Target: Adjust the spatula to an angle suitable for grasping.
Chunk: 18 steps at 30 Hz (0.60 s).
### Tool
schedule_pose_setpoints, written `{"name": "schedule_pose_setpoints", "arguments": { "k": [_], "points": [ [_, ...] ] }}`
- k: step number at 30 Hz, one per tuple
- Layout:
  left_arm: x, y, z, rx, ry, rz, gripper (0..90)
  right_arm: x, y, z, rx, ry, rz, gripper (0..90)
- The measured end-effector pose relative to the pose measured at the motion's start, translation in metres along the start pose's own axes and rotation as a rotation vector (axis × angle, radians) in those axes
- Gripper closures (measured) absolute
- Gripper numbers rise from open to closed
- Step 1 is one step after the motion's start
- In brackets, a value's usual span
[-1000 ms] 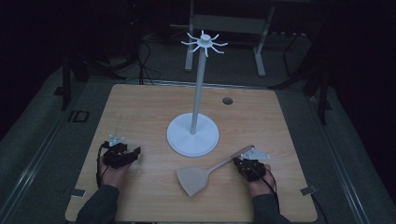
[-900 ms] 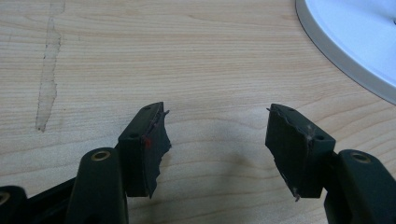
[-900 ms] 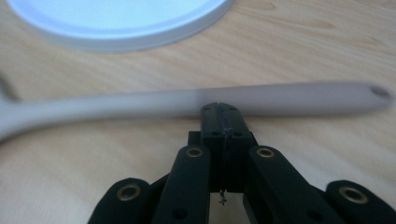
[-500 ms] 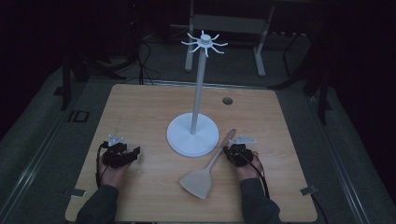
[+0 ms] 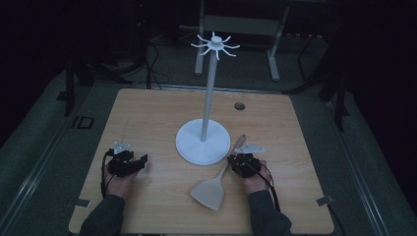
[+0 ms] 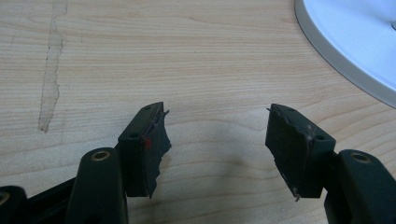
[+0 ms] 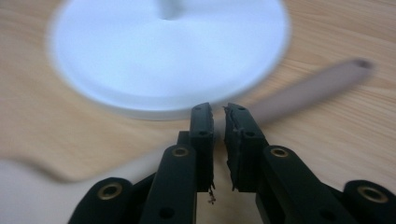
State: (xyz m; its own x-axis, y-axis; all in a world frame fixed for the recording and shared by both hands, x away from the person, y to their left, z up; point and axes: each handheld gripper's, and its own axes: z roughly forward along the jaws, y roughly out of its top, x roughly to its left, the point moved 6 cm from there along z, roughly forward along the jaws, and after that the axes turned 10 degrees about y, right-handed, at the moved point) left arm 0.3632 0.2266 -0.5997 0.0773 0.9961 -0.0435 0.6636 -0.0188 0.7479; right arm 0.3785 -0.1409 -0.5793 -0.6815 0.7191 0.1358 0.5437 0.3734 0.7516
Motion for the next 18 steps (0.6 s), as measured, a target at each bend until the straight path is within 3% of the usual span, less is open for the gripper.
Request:
{"name": "schedule_pose_setpoints", "arguments": {
  "k": [8, 13, 18],
  "points": [
    [0.0, 0.0, 0.0, 0.001, -0.001, -0.002, 38.5, 0.042, -0.003, 0.009, 0.009, 0.122, -0.04, 87.6],
    [0.0, 0.0, 0.0, 0.0, -0.001, -0.003, 38.5, 0.057, -0.006, 0.02, 0.052, 0.143, -0.065, 87.6],
    [0.001, 0.0, 0.0, -0.001, -0.003, -0.006, 38.5, 0.06, -0.013, 0.027, 0.107, 0.13, -0.088, 88.1]
  ]
}}
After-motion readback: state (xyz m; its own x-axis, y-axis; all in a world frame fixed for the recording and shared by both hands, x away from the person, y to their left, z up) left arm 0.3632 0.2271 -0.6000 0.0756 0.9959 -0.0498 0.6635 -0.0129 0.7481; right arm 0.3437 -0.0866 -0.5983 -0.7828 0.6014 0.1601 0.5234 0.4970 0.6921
